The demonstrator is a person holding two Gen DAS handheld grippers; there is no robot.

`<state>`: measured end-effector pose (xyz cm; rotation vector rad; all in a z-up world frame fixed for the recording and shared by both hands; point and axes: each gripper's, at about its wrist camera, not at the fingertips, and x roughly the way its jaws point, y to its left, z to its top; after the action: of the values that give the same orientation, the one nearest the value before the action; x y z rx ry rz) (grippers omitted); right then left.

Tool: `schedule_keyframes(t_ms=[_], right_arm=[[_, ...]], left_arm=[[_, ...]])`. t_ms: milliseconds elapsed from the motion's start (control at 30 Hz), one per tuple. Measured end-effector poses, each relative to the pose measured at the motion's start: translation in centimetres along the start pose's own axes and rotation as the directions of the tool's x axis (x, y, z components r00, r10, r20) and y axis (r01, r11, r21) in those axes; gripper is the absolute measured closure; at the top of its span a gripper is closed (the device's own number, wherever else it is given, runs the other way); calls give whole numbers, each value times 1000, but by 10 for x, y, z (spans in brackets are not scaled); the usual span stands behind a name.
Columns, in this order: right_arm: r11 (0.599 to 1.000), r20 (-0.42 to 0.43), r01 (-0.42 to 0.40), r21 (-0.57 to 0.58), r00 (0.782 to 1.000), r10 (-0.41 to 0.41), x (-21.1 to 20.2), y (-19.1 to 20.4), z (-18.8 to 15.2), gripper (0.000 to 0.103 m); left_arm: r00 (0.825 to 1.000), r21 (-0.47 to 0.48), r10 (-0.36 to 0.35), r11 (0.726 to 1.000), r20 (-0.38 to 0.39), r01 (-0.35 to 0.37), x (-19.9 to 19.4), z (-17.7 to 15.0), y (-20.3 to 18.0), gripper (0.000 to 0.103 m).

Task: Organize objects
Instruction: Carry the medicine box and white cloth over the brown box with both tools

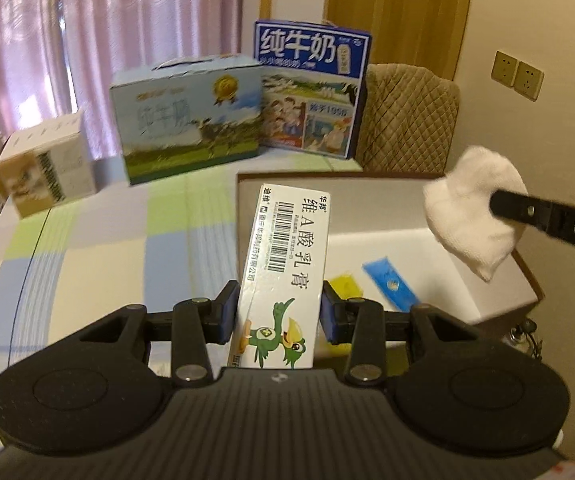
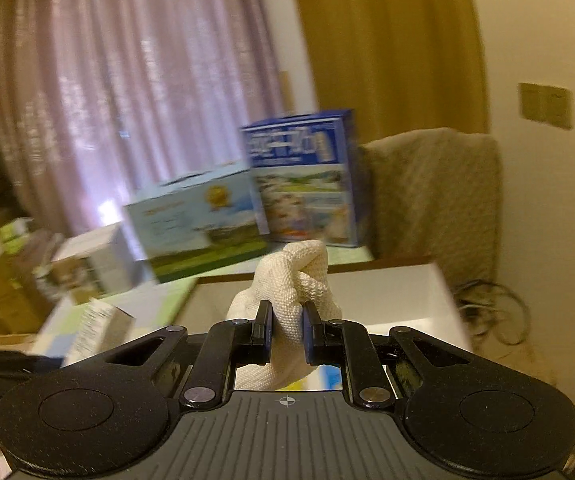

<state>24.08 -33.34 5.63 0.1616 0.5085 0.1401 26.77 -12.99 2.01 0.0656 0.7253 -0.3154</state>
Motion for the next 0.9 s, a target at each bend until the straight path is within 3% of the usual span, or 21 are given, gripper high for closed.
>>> schedule_keyframes(t_ms=[433, 667, 900], right_arm=[[989, -127, 137, 48, 983, -130, 85, -62, -5, 92], [986, -182, 156, 65, 973, -142, 125, -83, -10, 92], [978, -200, 173, 120, 969, -147, 148, -100, -13, 91]], left_arm=[[997, 54, -2, 999, -76, 6, 94, 37, -34, 67], [991, 80, 24, 997, -129, -14, 142, 45, -41, 67], [988, 93, 40, 995, -150, -26, 165, 47, -41, 67]])
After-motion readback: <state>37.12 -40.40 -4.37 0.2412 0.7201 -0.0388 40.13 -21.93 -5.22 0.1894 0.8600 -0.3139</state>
